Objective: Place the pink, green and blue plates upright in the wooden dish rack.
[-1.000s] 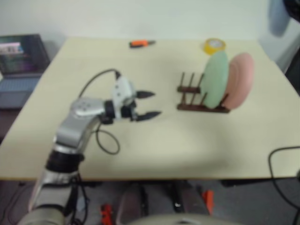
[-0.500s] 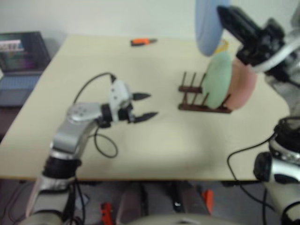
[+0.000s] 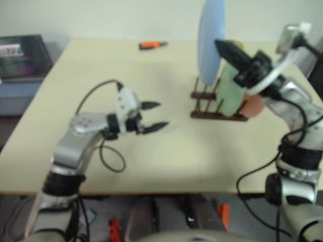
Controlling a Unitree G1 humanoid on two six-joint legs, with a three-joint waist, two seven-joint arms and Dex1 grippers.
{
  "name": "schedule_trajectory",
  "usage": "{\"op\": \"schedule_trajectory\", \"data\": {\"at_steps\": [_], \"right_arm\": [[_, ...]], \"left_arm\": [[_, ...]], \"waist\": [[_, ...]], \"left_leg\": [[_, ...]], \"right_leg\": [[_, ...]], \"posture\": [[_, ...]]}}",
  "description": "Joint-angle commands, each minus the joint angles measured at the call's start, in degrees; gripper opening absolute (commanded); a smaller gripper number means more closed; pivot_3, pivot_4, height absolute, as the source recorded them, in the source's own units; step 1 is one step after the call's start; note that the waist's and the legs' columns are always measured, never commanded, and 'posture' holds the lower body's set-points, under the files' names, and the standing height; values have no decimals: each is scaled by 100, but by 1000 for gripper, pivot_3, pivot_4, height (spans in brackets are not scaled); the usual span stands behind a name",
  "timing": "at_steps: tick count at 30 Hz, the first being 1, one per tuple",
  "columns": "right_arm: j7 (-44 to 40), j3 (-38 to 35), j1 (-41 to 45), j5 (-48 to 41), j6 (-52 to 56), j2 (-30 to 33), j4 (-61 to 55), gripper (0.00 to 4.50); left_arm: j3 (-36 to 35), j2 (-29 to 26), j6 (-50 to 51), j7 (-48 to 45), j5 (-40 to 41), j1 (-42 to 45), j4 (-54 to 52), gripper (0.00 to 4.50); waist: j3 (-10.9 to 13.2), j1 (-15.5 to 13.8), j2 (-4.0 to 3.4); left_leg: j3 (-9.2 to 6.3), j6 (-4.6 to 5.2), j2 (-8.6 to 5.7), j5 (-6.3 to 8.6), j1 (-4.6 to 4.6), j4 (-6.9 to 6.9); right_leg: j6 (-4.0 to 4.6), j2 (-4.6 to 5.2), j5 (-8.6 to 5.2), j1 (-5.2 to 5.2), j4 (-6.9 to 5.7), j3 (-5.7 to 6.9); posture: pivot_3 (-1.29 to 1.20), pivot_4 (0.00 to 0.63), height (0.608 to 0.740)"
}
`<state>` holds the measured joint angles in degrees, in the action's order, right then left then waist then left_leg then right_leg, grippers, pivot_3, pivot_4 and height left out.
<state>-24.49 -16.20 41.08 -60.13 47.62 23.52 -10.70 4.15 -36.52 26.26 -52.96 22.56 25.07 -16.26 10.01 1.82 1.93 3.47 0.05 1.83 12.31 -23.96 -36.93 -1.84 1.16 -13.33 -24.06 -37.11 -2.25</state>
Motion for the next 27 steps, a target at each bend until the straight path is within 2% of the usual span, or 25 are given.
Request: {"op": "schedule_trajectory", "data": {"at_steps": [1, 27], "right_arm": [[9, -9, -53, 18, -132, -61, -68, 38], [0, -37, -333, 398, -288, -153, 198, 38]], "left_arm": [[-194, -76, 41, 60, 96, 1, -314, 3504], [-231, -194, 194, 87, 167, -74, -455, 3504]], "waist": [[0, -1, 0], [0, 2, 0]], "left_leg": [[0, 0, 0, 0, 0, 0], [1, 0, 0, 0, 0, 2]], "right_leg": [[0, 0, 0, 0, 1, 0], [-4, -1, -2, -1, 2, 1]], "posture": [[0, 150, 740], [0, 150, 740]]}}
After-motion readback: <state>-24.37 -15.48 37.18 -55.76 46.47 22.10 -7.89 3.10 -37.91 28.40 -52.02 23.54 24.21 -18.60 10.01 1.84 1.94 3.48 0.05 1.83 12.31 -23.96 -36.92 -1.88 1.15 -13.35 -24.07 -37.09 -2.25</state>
